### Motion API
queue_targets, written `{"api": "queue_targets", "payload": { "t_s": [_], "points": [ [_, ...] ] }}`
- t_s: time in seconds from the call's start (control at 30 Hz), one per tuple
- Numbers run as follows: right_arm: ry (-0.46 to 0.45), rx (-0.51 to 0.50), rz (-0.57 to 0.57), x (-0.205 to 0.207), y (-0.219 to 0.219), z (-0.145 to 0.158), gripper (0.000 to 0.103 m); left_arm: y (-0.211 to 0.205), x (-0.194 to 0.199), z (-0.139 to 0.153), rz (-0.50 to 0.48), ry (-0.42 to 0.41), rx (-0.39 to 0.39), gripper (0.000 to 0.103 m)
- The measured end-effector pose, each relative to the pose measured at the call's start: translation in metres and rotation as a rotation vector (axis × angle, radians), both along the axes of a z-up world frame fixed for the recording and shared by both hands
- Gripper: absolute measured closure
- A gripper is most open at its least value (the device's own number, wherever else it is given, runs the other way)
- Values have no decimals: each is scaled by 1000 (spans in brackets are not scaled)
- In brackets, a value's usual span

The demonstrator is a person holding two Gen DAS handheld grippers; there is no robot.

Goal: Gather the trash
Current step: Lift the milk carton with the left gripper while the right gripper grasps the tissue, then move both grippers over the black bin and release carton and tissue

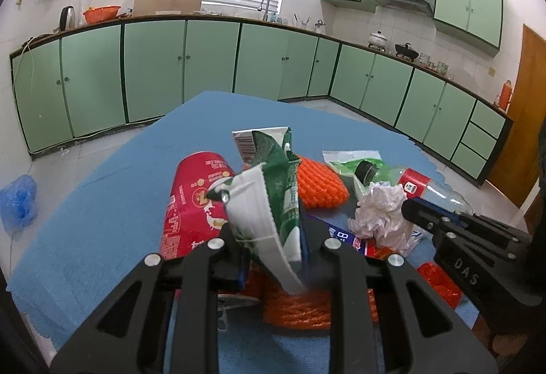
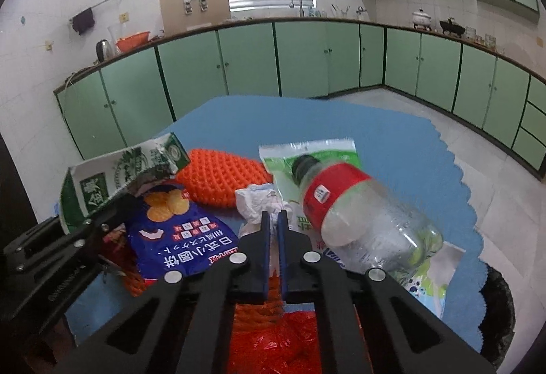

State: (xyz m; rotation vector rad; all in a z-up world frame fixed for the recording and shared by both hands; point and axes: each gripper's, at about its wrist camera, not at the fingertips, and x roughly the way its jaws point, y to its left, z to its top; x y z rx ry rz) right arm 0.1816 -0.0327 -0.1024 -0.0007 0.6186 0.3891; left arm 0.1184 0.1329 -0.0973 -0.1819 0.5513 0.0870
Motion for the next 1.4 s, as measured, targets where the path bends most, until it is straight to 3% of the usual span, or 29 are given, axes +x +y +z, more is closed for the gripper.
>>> {"api": "queue_targets", "payload": {
  "t_s": [0.37, 0.73, 1.07, 1.4],
  "points": [
    [-98, 107, 7, -20, -33, 57, 99, -23, -7, 27, -54, -66, 7, 84],
    [-141, 110, -87, -29, -86, 80, 99, -69, 0, 42, -147, -97, 2, 85],
    [-151, 90, -247, -37, -163, 83, 99, -148, 18, 44, -307, -119, -22, 85],
    [-126, 40, -444, -54, -248, 71, 99, -251, 29, 23, -499, -97, -54, 85]
  ]
}}
